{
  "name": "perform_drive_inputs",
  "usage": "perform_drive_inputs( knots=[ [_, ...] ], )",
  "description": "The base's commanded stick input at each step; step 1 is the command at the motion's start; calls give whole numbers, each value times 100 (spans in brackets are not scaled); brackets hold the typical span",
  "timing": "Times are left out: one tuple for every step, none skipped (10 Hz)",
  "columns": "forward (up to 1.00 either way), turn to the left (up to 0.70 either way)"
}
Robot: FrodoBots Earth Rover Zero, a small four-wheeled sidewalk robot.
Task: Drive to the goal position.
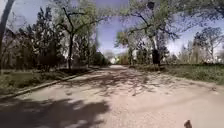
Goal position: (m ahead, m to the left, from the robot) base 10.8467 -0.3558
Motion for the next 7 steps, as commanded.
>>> perform_drive_inputs(
  knots=[
    [70, 0],
    [70, 0],
    [70, 0],
    [70, 0],
    [70, 0],
    [70, 0],
    [70, 0]
  ],
)
